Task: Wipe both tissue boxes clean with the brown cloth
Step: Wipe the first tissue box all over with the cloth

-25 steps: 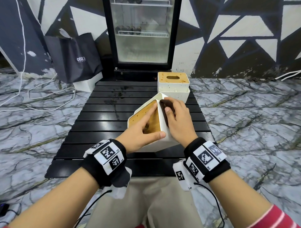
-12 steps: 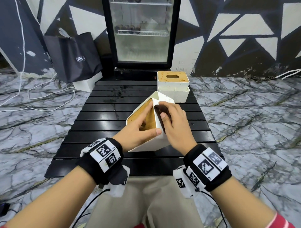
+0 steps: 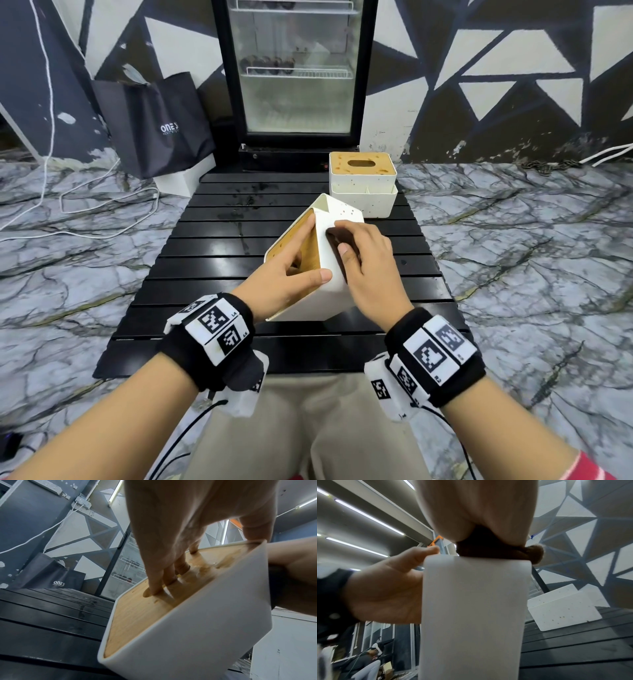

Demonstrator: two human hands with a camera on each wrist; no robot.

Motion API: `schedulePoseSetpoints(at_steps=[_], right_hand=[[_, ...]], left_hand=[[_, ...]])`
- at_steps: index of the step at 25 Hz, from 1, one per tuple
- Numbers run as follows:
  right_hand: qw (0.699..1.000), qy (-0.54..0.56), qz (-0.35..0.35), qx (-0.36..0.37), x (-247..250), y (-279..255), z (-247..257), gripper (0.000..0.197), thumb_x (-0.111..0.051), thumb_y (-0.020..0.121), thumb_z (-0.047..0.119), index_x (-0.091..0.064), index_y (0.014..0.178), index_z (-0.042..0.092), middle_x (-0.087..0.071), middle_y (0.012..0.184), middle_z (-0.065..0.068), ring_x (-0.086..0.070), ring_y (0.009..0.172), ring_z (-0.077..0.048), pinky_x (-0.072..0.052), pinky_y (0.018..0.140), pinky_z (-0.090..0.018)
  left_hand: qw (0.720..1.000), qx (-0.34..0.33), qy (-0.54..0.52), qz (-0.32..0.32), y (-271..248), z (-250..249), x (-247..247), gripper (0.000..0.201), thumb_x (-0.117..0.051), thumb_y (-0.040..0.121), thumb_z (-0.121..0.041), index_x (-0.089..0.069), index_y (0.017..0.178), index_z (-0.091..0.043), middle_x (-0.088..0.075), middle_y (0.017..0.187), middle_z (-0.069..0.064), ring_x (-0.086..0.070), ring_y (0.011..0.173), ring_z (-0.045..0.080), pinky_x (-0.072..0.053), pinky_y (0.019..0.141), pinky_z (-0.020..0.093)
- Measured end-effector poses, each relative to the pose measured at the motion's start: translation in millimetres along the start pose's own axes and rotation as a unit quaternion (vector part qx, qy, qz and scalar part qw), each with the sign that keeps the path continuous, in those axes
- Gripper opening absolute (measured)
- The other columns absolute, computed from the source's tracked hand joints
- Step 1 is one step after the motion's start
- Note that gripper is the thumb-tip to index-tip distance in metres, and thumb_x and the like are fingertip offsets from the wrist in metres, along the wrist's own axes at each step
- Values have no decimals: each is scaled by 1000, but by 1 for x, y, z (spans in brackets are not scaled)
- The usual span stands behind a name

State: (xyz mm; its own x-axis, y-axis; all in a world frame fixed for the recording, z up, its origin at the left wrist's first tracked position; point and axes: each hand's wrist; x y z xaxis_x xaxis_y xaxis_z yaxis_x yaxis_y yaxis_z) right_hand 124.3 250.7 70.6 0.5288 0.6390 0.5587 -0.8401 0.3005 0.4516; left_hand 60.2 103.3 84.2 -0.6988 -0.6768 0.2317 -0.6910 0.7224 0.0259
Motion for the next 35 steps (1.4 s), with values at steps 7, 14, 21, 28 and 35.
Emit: schedulePoseSetpoints(at_steps=[7,14,21,28,35], right_hand=[[1000,-13,3,-16,9,0,-17,35,-37,92,23,-50,124,19,-50,125,0,-38,115,-19,-23,93,-19],[999,-9,4,32,-2,5,2,36,-36,91,22,-49,124,20,-51,123,0,-40,114,-20,-26,99,-26],[1000,2,-16,-21,8,7,-13,33,-40,93,18,-49,125,18,-50,124,-2,-38,115,-22,-25,96,-23],[998,-11,-23,60,-3,-6,-6,39,-33,91,31,-49,125,20,-51,123,0,-37,113,-16,-23,96,-19],[999,-8,-35,-6,13,19,-23,35,-39,92,19,-48,126,16,-50,125,-4,-36,115,-22,-25,97,-26]], left_hand=[[1000,6,-21,7,0,-2,1,86,-60,72,-27,-14,139,-51,-56,96,-6,-58,74,-2,-45,74,8],[1000,4,-9,5,2,-3,0,79,-65,84,-21,-15,134,-56,-57,100,-6,-53,83,7,-45,75,7],[999,6,42,18,-1,1,0,89,-64,68,-41,-14,139,-58,-53,105,-7,-55,80,0,-43,78,9],[1000,-18,13,22,-1,6,2,86,-64,67,-34,-19,136,-61,-49,123,-6,-53,87,5,-46,78,13],[999,-20,21,38,-2,6,4,89,-65,65,-33,-20,139,-55,-52,103,-19,-52,76,-6,-41,76,9]])
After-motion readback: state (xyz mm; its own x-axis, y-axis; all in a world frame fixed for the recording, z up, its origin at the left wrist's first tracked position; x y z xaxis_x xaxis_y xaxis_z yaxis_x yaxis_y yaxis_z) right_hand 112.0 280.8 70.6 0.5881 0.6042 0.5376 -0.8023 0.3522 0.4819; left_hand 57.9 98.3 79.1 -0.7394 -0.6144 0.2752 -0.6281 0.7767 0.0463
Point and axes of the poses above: each hand's wrist, its own y-axis towards the middle knuckle, its own x-axis out of the back of the hand, z = x × y
